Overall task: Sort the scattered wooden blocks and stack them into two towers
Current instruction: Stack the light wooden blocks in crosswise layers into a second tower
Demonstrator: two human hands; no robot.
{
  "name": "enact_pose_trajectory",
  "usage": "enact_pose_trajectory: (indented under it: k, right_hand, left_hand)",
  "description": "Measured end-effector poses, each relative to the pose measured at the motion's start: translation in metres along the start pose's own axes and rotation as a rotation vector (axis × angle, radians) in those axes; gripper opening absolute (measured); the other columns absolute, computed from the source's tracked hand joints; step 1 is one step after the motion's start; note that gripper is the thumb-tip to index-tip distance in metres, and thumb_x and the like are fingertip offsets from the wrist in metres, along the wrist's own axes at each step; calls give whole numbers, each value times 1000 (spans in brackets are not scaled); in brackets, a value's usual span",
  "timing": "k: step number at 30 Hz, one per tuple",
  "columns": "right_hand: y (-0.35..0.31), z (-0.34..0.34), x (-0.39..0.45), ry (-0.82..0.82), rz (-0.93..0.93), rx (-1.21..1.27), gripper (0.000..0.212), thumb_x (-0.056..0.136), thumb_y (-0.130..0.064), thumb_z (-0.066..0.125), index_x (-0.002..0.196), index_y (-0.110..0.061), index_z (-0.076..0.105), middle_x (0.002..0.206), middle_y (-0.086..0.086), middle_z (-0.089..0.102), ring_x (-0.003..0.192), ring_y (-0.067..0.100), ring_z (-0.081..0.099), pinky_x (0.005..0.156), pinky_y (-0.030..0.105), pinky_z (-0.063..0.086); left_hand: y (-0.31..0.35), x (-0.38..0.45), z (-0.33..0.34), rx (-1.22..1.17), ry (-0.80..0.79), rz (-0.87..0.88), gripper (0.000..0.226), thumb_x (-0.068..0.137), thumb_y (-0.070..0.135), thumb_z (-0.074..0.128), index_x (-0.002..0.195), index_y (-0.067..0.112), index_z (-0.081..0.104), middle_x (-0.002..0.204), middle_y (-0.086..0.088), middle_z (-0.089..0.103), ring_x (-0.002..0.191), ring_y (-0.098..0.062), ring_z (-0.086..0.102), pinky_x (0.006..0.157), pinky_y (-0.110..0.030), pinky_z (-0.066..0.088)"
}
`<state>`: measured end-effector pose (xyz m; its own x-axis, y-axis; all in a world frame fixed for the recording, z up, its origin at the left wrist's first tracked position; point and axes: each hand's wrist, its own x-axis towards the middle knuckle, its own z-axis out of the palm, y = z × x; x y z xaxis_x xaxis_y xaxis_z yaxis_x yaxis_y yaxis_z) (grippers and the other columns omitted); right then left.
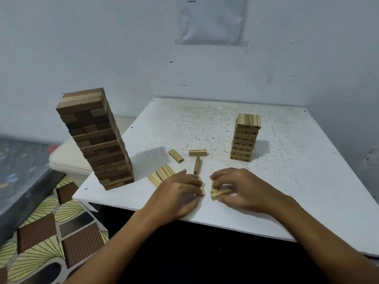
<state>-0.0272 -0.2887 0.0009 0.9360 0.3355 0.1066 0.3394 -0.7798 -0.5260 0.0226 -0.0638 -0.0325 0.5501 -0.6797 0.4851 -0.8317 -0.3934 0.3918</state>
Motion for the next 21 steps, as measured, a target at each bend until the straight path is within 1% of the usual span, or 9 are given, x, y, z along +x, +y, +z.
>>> enact_pose_trajectory:
  k: [3, 7, 9, 10, 12, 14, 16, 18, 21]
  right_hand:
    - [5, -6, -12, -28, 31, 97, 14, 77, -22, 72, 91, -24, 77, 121, -12, 65, 109, -4, 57, 92, 27, 50]
    - [7, -13, -26, -53, 97, 205, 13, 76, -21, 73, 80, -33, 74, 125, -15, 62, 116, -7, 53, 96, 21, 47]
    - [8, -15, -31, -20, 124, 261, 17, 78, -18, 73, 78, -35, 73, 124, -16, 60, 116, -6, 53, 94, 18, 46]
    - [10, -15, -33, 23, 135, 272, 20, 80, -15, 73, 78, -35, 71, 118, -15, 62, 111, -4, 55, 90, 17, 47]
    - [15, -16, -35, 137, 185, 272, 19, 82, -13, 73, 77, -31, 69, 97, -13, 65, 90, 1, 59, 77, 18, 46]
    - [19, -17, -36, 234, 275, 272, 10, 83, -21, 74, 76, -27, 70, 81, -9, 66, 72, 3, 56, 66, 19, 41]
    - [22, -15, -38, 293, 345, 302, 7, 83, -27, 74, 78, -23, 73, 69, -10, 66, 60, 1, 53, 61, 17, 41]
    - [21, -10, -38, 318, 385, 359, 5, 82, -23, 76, 81, -19, 73, 62, -9, 65, 53, 1, 56, 57, 18, 43]
    - [15, -5, -36, 332, 410, 341, 14, 76, -16, 80, 85, -19, 71, 63, -7, 65, 52, 0, 59, 55, 14, 43]
  left_hand:
    - [7, -1, 2, -103, -32, 37, 16, 84, 22, 70, 93, 13, 79, 107, 2, 73, 111, -6, 62, 92, -29, 52]
    - [15, 2, 6, -205, -51, 55, 14, 80, 15, 76, 93, 10, 78, 106, 2, 73, 112, -3, 61, 92, -24, 52]
    - [17, 5, 8, -239, -48, 39, 14, 79, 13, 77, 92, 12, 78, 107, 2, 72, 112, -1, 61, 93, -23, 51]
    - [18, 7, 10, -248, -45, 29, 14, 79, 12, 77, 92, 13, 78, 108, 2, 72, 112, 0, 61, 94, -21, 50]
    - [18, 11, 13, -250, -32, 12, 14, 79, 11, 75, 92, 15, 78, 110, 3, 71, 112, 1, 60, 95, -18, 48]
    - [18, 14, 17, -266, -13, -27, 17, 78, 10, 75, 93, 15, 78, 112, 3, 70, 111, 2, 60, 95, -16, 47]
    - [18, 17, 20, -289, 5, -56, 19, 76, 9, 74, 94, 15, 77, 113, 3, 70, 109, 3, 61, 93, -15, 47]
    - [19, 20, 23, -297, 6, -57, 21, 75, 10, 73, 95, 15, 77, 113, 3, 70, 108, 2, 62, 93, -15, 48]
    - [21, 24, 25, -309, -10, -64, 21, 74, 14, 75, 95, 13, 77, 112, 3, 71, 108, 3, 62, 92, -13, 47]
